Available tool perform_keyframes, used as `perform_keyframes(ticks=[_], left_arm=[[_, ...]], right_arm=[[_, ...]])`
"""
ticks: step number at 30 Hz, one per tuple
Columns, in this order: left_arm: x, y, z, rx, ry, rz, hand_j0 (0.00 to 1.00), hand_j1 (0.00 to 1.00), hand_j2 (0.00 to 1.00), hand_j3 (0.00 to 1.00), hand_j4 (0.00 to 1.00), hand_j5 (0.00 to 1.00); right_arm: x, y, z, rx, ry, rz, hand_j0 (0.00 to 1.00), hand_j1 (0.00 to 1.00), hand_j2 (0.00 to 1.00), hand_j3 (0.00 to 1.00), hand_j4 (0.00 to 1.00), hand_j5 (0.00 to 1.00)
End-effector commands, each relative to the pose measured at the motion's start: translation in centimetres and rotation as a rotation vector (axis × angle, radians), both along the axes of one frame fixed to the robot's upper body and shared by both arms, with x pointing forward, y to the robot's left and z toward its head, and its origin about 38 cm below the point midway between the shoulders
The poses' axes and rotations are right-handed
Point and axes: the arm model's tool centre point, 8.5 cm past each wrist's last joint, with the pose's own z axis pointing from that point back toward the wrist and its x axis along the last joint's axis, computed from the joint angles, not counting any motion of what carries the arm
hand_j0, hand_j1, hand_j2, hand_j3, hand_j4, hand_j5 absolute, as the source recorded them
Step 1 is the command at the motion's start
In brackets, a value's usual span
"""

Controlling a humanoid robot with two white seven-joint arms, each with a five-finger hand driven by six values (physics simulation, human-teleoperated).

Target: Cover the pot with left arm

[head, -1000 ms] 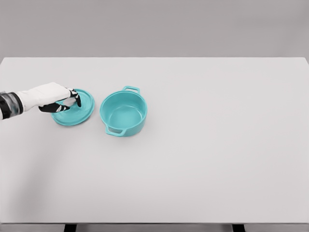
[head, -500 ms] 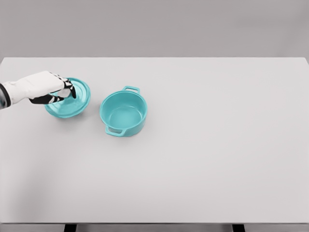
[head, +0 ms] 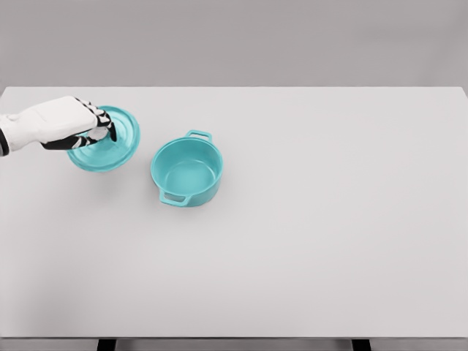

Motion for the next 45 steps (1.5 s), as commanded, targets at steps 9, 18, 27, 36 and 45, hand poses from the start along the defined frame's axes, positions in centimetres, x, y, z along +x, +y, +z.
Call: perform_keyframes(ticks=[9,18,27,36,45], left_arm=[[-0.8,-2.5,1.0,0.004,-0.032,-0.08,0.53,0.53,0.53,0.53,0.53,0.53],[-0.6,-5.2,1.0,-0.016,-0.044,-0.137,0.53,0.53,0.53,0.53,0.53,0.53],[-0.6,-7.5,0.1,-0.052,-0.032,-0.179,0.52,0.52,0.52,0.52,0.52,0.52],[-0.5,-10.2,-0.8,-0.069,-0.022,-0.224,0.53,0.53,0.53,0.53,0.53,0.53],[-0.5,-12.6,-2.1,-0.073,-0.009,-0.256,0.53,0.53,0.53,0.53,0.53,0.53]], right_arm=[[0.0,0.0,0.0,0.0,0.0,0.001,1.0,1.0,1.0,1.0,1.0,1.0],[0.0,0.0,0.0,0.0,0.0,0.001,1.0,1.0,1.0,1.0,1.0,1.0],[0.0,0.0,0.0,0.0,0.0,-0.001,1.0,1.0,1.0,1.0,1.0,1.0],[0.0,0.0,0.0,0.0,0.0,0.001,1.0,1.0,1.0,1.0,1.0,1.0],[0.0,0.0,0.0,0.0,0.0,0.001,1.0,1.0,1.0,1.0,1.0,1.0]])
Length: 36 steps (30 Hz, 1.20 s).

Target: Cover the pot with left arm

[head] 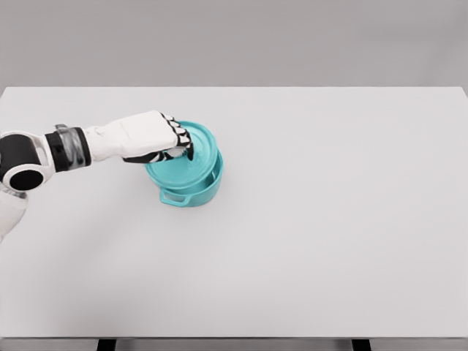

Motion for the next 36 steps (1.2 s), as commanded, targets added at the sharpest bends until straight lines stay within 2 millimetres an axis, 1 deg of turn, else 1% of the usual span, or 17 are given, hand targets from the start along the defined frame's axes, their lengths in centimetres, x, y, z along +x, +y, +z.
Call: perform_keyframes(ticks=[1,8,13,21,24,36], left_arm=[[0.1,-0.6,-0.3,-0.004,0.003,-0.002,0.53,0.53,0.53,0.53,0.53,0.53],[0.0,-1.2,-0.7,-0.004,0.009,-0.012,0.53,0.53,0.53,0.53,0.53,0.53],[-0.1,-1.3,-1.0,-0.002,0.014,-0.015,0.53,0.53,0.53,0.53,0.53,0.53],[0.0,-1.1,-1.0,0.005,0.014,-0.009,0.56,0.56,0.56,0.56,0.56,0.56],[0.2,-0.8,-1.3,0.006,0.025,0.001,0.57,0.57,0.57,0.57,0.57,0.57],[0.3,-0.8,-1.4,0.005,0.028,0.005,0.62,0.62,0.62,0.62,0.62,0.62]], right_arm=[[0.0,0.0,0.0,0.0,0.0,0.0,1.0,1.0,1.0,1.0,1.0,1.0],[0.0,0.0,0.0,0.0,0.0,0.0,1.0,1.0,1.0,1.0,1.0,1.0],[0.0,0.0,0.0,0.0,0.0,-0.001,1.0,1.0,1.0,1.0,1.0,1.0],[0.0,0.0,0.0,0.0,0.0,0.0,1.0,1.0,1.0,1.0,1.0,1.0],[0.0,0.0,0.0,0.0,0.0,0.0,1.0,1.0,1.0,1.0,1.0,1.0],[0.0,0.0,0.0,0.0,0.0,0.0,1.0,1.0,1.0,1.0,1.0,1.0]])
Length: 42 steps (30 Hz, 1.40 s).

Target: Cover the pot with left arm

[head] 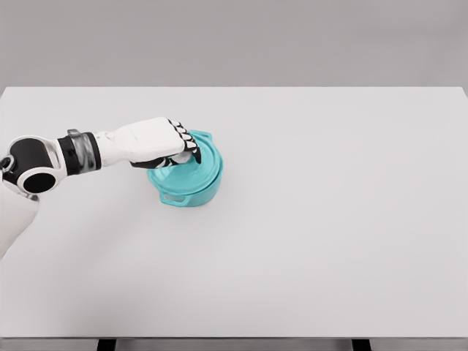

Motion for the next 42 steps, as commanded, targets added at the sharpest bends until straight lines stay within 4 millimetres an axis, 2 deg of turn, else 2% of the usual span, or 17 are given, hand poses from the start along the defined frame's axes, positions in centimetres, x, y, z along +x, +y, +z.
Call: perform_keyframes(ticks=[1,8,42], left_arm=[[0.05,-0.01,0.11,-0.007,0.001,0.002,0.62,0.62,0.62,0.62,0.62,0.62],[0.18,-0.45,0.28,-0.017,-0.002,-0.003,0.63,0.63,0.63,0.63,0.63,0.63],[0.3,0.32,0.51,-0.013,-0.007,0.013,0.71,0.71,0.71,0.71,0.71,0.71]], right_arm=[[-0.01,0.01,0.0,0.0,0.0,0.0,1.0,1.0,1.0,1.0,1.0,1.0],[-0.01,0.01,0.0,0.0,0.0,-0.001,1.0,1.0,1.0,1.0,1.0,1.0],[-0.01,0.01,0.0,0.0,0.0,0.0,1.0,1.0,1.0,1.0,1.0,1.0]])
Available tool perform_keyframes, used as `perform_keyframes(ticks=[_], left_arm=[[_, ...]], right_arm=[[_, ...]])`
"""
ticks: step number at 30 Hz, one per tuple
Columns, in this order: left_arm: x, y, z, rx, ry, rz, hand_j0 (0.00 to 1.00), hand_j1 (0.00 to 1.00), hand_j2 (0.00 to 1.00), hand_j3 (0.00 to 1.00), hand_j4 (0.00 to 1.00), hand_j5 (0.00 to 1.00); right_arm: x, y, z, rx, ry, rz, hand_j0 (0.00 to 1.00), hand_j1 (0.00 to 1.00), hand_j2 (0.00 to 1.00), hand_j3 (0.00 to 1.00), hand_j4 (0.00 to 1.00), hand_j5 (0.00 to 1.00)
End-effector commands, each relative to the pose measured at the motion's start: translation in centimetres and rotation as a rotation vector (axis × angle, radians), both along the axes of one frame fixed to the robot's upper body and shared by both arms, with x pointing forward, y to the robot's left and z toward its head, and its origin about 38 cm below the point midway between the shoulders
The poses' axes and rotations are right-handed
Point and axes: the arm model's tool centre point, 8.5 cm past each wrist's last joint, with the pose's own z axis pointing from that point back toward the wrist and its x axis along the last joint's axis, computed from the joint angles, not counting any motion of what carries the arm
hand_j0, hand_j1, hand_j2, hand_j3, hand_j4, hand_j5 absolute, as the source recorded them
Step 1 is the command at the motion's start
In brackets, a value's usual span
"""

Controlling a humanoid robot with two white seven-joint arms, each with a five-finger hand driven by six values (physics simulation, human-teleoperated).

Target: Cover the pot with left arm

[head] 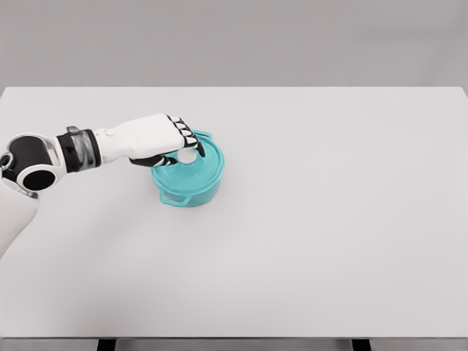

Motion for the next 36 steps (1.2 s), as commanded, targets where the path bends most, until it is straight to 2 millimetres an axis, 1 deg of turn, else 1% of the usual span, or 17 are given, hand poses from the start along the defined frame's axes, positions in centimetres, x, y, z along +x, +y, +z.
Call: perform_keyframes(ticks=[1,9,13,15,16,17,18,19,20,22,23,25,26,27,28,30,36], left_arm=[[0.0,0.2,0.2,-0.006,-0.001,0.004,0.72,0.72,0.72,0.72,0.72,0.72],[0.1,0.1,0.6,-0.007,-0.012,0.001,0.78,0.78,0.78,0.78,0.78,0.78],[0.3,0.3,1.5,-0.007,-0.03,0.004,0.81,0.81,0.81,0.81,0.81,0.81],[0.5,1.8,2.2,0.003,-0.047,0.033,0.85,0.85,0.85,0.85,0.85,0.85],[0.6,2.4,2.4,0.01,-0.051,0.046,0.89,0.89,0.89,0.89,0.89,0.89],[0.7,2.9,2.7,0.008,-0.059,0.058,0.94,0.94,0.94,0.94,0.94,0.94],[0.7,3.2,2.8,0.012,-0.062,0.063,0.94,0.94,0.94,0.94,0.94,0.94],[0.7,4.1,3.2,0.027,-0.067,0.077,0.96,0.96,0.96,0.96,0.96,0.96],[0.9,4.9,3.9,0.023,-0.079,0.095,1.0,1.0,1.0,1.0,1.0,1.0],[0.9,8.5,6.2,0.019,-0.124,0.169,1.0,1.0,1.0,1.0,1.0,1.0],[0.6,10.3,6.9,0.032,-0.128,0.195,1.0,1.0,1.0,1.0,1.0,1.0],[0.4,12.5,7.5,0.051,-0.13,0.24,1.0,1.0,1.0,1.0,1.0,1.0],[0.5,12.9,7.6,0.044,-0.131,0.254,1.0,1.0,1.0,1.0,1.0,1.0],[0.7,14.1,7.5,0.035,-0.123,0.287,1.0,1.0,1.0,1.0,1.0,1.0],[0.7,14.5,7.3,0.037,-0.114,0.298,1.0,1.0,1.0,1.0,1.0,1.0],[0.5,14.6,6.5,0.041,-0.097,0.301,1.0,1.0,1.0,1.0,1.0,1.0],[0.3,14.6,5.7,0.046,-0.08,0.3,1.0,1.0,1.0,1.0,1.0,1.0]], right_arm=[[0.0,0.0,0.0,0.0,0.0,0.0,1.0,1.0,1.0,1.0,1.0,1.0],[0.0,0.0,0.0,0.0,0.0,0.0,1.0,1.0,1.0,1.0,1.0,1.0],[0.0,0.0,0.0,0.0,0.0,0.0,1.0,1.0,1.0,1.0,1.0,1.0],[0.0,0.0,0.0,0.0,0.0,0.0,1.0,1.0,1.0,1.0,1.0,1.0],[0.0,0.0,0.0,0.0,0.0,0.0,1.0,1.0,1.0,1.0,1.0,1.0],[0.0,0.0,0.0,0.0,0.0,0.0,1.0,1.0,1.0,1.0,1.0,1.0],[0.0,0.0,0.0,0.0,0.0,0.0,1.0,1.0,1.0,1.0,1.0,1.0],[0.0,0.0,0.0,0.0,0.0,0.0,1.0,1.0,1.0,1.0,1.0,1.0],[0.0,0.0,0.0,0.0,0.0,0.0,1.0,1.0,1.0,1.0,1.0,1.0],[0.0,0.0,0.0,0.0,0.0,0.0,1.0,1.0,1.0,1.0,1.0,1.0],[0.0,0.0,0.0,0.0,0.0,0.0,1.0,1.0,1.0,1.0,1.0,1.0],[0.0,0.0,0.0,0.0,0.0,0.0,1.0,1.0,1.0,1.0,1.0,1.0],[0.0,0.0,0.0,0.0,0.0,0.0,1.0,1.0,1.0,1.0,1.0,1.0],[0.0,0.0,0.0,0.0,0.0,0.0,1.0,1.0,1.0,1.0,1.0,1.0],[0.0,0.0,0.0,0.0,0.0,0.0,1.0,1.0,1.0,1.0,1.0,1.0],[0.0,0.0,0.0,0.0,0.0,0.0,1.0,1.0,1.0,1.0,1.0,1.0],[0.0,0.0,0.0,0.0,0.0,0.0,1.0,1.0,1.0,1.0,1.0,1.0]])
